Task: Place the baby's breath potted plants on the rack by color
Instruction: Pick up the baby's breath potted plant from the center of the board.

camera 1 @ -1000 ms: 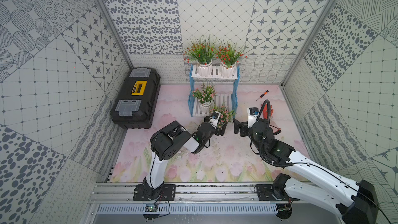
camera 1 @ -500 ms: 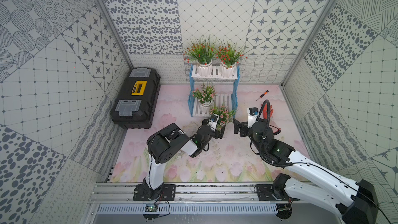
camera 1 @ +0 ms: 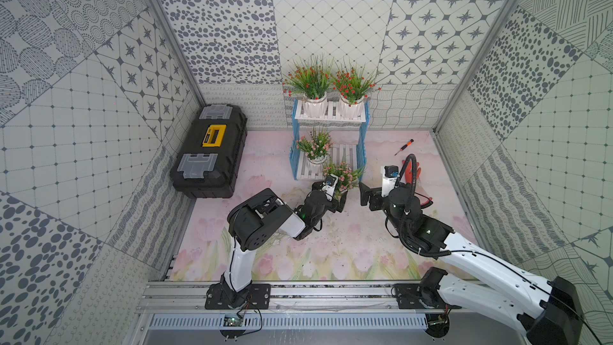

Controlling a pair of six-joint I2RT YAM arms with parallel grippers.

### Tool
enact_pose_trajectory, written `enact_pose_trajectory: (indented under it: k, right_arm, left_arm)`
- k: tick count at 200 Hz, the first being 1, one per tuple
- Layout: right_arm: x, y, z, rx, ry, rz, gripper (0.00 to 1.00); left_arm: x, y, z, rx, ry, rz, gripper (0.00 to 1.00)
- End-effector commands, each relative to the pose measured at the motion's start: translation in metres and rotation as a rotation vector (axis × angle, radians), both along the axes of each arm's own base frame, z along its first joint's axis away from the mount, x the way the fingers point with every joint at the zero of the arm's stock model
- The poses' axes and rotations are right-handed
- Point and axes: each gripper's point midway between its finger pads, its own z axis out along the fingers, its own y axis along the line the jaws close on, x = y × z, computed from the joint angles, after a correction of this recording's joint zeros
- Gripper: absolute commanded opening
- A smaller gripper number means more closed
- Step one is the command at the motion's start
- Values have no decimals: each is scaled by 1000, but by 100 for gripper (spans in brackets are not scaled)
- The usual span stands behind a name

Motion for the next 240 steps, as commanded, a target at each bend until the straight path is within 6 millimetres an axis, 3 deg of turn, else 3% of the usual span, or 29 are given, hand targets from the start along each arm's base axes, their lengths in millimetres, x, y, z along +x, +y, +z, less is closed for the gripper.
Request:
enact_pose_trajectory:
  k: [1, 46, 136, 178, 198, 240]
  right_arm:
    - [1, -4, 9, 28, -32, -21, 98]
    - [2, -3, 7, 26, -27, -17, 98]
    - [3, -3, 9, 29, -36, -16, 98]
    - [3, -3, 8, 32, -34, -15, 98]
    - [4, -3, 10, 38, -38, -13, 98]
    - [4, -2, 10, 36, -38, -11, 98]
  left_arm:
    - [11, -6, 2, -5, -11, -6, 99]
    - [25, -14, 0, -12, 25, 2, 99]
    - [34, -22, -3, -10, 54, -3, 99]
    - [30, -19, -5, -10, 66, -4, 91]
    - [30, -15, -5, -11, 72, 15, 98]
    - [33, -11, -8, 0, 86, 45, 99]
